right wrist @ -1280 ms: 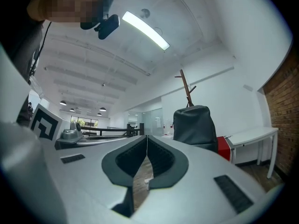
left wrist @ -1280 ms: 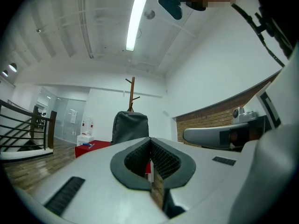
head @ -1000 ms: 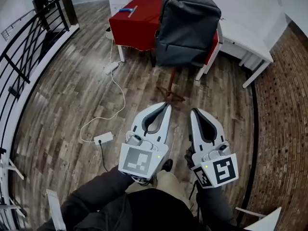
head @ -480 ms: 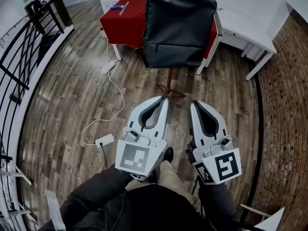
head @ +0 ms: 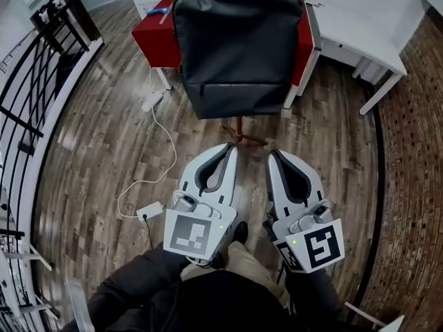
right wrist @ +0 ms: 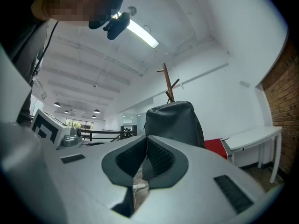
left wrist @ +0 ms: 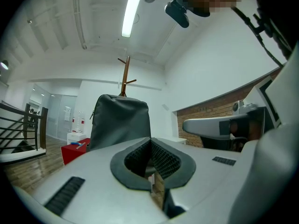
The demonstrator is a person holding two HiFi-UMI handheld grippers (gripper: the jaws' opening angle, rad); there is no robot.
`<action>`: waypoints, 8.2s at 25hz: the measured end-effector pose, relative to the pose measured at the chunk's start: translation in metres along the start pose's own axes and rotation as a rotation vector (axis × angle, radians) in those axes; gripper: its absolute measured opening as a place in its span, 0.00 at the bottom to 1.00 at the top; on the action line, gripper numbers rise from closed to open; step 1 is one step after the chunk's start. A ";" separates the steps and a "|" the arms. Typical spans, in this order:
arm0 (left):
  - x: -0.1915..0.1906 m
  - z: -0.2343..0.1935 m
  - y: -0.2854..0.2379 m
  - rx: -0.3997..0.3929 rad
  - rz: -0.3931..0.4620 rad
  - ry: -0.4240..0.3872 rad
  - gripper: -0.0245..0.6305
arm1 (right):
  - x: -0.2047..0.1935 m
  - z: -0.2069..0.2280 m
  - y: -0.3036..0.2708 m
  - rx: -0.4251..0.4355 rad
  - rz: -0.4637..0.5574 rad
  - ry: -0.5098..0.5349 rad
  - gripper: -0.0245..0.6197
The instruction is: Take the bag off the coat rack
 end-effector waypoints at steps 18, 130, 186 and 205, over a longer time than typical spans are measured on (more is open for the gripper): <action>0.030 -0.031 -0.065 0.099 0.053 -0.053 0.05 | 0.029 0.062 -0.070 0.087 0.085 0.049 0.05; 0.274 -0.159 -0.296 -0.353 -0.174 -0.318 0.11 | 0.217 0.174 -0.306 0.150 -0.133 0.476 0.11; 0.182 0.139 -0.176 -0.894 -0.067 -0.266 0.11 | 0.189 0.116 0.076 -0.501 -0.200 0.472 0.11; 0.148 0.326 -0.142 -1.593 -0.035 -0.151 0.11 | 0.196 0.048 0.248 -1.204 -0.376 0.471 0.11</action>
Point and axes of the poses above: the fingertips, and each gripper's own axes: y backward along the fingers, z to its right, x out of its top, the point moved 10 cm from there along y, backward along the fingers, and after that the axes turned 4 degrees about y, right-handed, at the moved point
